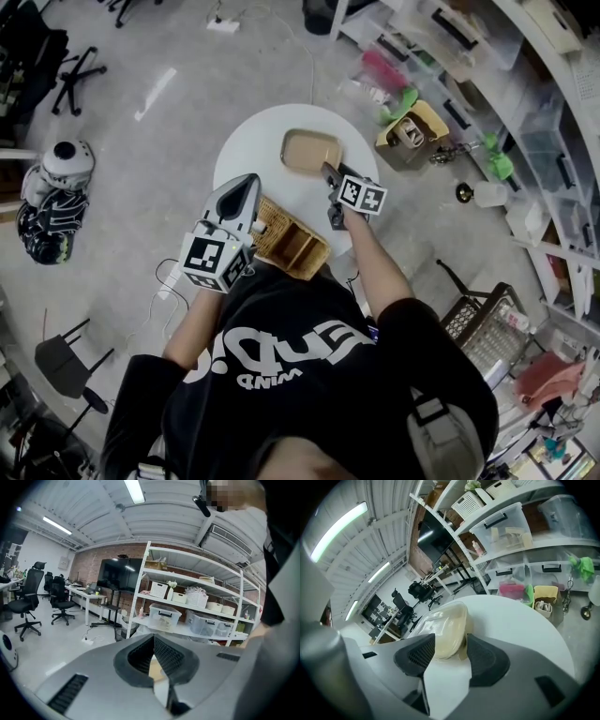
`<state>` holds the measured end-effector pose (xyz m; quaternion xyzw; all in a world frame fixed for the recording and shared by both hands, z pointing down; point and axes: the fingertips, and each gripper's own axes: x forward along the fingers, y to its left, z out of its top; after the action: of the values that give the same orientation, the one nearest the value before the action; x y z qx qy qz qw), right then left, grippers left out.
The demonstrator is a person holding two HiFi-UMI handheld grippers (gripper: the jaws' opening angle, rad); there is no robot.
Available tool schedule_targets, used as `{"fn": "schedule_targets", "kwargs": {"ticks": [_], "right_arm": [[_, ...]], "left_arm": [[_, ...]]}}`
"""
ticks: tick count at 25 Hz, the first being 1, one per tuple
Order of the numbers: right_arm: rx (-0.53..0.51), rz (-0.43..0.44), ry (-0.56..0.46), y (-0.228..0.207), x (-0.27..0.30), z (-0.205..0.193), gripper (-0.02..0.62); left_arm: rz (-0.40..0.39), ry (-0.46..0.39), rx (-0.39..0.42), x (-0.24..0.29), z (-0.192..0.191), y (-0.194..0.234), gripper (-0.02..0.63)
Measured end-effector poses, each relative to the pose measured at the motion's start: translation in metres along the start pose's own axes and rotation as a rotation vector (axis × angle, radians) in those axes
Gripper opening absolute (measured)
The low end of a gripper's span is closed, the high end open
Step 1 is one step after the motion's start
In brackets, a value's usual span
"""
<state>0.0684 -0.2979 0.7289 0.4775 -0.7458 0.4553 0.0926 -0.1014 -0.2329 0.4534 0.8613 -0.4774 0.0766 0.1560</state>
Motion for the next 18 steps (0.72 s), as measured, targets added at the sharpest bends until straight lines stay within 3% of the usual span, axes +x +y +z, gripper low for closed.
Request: {"fn": "schedule_targets", "kwargs": {"ticks": [11,18], "right_arm": [[-0.046,-0.048,0.014,-0.004,-0.009,0.002,0.196],[-0.003,-0.081,0.010,-0.011,-0.016,0.002,0.193]], "left_arm": [[-0.014,-0.006,0.000,0.006,0.002,-0.006,0.001],[-0.014,-0.006,0.004,0.003,0.003,-0.006,0.000]]}}
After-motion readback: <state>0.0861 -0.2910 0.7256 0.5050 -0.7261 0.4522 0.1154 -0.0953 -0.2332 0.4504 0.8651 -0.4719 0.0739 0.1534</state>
